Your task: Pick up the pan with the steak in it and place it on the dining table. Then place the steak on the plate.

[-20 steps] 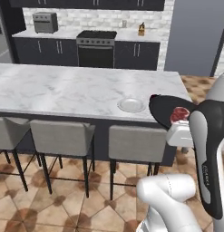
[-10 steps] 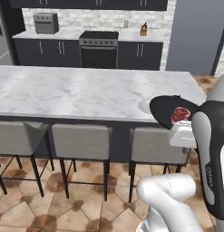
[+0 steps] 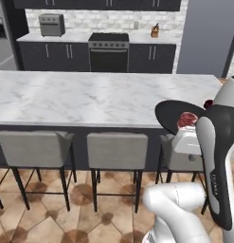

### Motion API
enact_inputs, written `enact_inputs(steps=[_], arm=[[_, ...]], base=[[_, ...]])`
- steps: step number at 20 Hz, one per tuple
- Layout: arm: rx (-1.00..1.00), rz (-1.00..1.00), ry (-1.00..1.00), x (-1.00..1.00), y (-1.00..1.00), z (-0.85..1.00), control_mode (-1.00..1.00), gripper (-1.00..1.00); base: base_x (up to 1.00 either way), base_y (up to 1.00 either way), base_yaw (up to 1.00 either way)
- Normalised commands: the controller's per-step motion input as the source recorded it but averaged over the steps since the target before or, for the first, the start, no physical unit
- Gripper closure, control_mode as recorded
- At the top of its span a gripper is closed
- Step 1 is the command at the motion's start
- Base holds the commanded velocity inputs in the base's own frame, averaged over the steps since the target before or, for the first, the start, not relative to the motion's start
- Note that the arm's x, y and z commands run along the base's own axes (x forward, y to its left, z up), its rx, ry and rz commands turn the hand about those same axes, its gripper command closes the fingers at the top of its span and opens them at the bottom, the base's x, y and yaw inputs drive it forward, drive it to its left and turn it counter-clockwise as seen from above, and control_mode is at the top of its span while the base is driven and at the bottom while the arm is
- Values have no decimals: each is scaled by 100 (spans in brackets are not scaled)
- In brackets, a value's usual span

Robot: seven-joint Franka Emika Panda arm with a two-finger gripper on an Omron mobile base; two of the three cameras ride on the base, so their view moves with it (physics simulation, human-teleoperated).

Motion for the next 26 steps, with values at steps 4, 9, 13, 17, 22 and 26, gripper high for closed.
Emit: enact_inputs(steps=[4, 9, 13, 17, 22, 26], arm=[[0, 0, 0, 0, 0, 0, 100, 100], [0, 0, 0, 0, 0, 0, 100, 100], [0, 0, 0, 0, 0, 0, 100, 100], [0, 0, 0, 0, 0, 0, 100, 100], [0, 0, 0, 33, 0, -2, -100, 100], [0, 0, 0, 85, -4, -6, -100, 100]], base=[[1, 11, -2], [66, 0, -1], [97, 0, 0], [88, 0, 0], [49, 0, 0], [0, 0, 0]])
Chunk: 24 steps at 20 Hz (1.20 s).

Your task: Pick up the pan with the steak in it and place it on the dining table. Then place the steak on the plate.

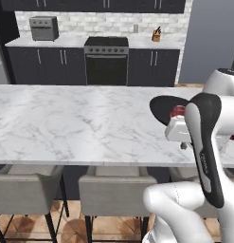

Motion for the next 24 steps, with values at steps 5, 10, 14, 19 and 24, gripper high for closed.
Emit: enact_inputs(steps=[5, 10, 14, 19, 24], arm=[[0, 0, 0, 53, 0, -3, -100, 100], [0, 1, 0, 0, 0, 0, -100, 100], [1, -5, 0, 0, -12, -31, -100, 100], [2, -6, 0, 5, -25, -47, -100, 100], [2, -11, 0, 34, -17, -45, -100, 100]], base=[[0, 0, 0], [0, 0, 0], [0, 0, 0], [0, 0, 0], [0, 0, 0]])
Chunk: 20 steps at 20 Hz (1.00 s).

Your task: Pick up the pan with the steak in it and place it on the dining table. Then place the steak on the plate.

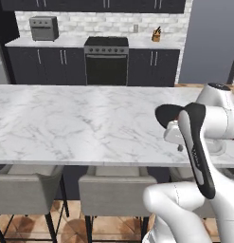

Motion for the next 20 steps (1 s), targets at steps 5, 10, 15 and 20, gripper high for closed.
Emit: enact_inputs(steps=[5, 10, 15, 20], arm=[[1, -8, -2, 34, -11, -36, -100, 100], [0, -1, -3, 30, -4, -13, -100, 100], [0, 0, 0, 56, -2, -11, -100, 100], [0, 0, 0, 66, -5, -18, -100, 100]], base=[[0, 0, 0], [0, 0, 0], [0, 0, 0], [0, 0, 0]])
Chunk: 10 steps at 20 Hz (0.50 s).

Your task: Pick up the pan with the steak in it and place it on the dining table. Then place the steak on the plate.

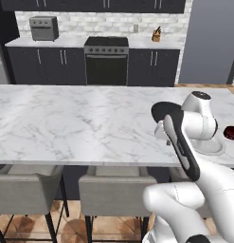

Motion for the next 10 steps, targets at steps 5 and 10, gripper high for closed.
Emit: enact_inputs(steps=[5, 10], arm=[[0, 0, 1, 49, -12, -30, -100, 100], [0, 0, 3, 25, -19, -41, -100, 100]], base=[[0, 0, 0], [0, 0, 0]])
